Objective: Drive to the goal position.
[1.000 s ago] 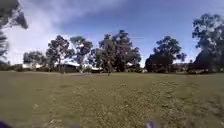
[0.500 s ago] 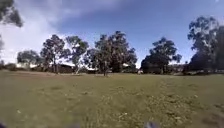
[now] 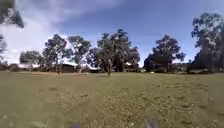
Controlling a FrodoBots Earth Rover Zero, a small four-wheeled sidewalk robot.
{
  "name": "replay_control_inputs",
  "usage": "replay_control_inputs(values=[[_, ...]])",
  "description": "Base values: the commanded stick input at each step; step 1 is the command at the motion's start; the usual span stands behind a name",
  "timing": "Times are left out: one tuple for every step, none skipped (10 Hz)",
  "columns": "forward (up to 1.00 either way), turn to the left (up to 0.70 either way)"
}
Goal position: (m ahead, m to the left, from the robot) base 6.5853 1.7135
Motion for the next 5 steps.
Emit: replay_control_inputs(values=[[0.7,0.0],[0.7,0.0],[0.7,0.0],[0.7,0.0],[0.7,0.0]])
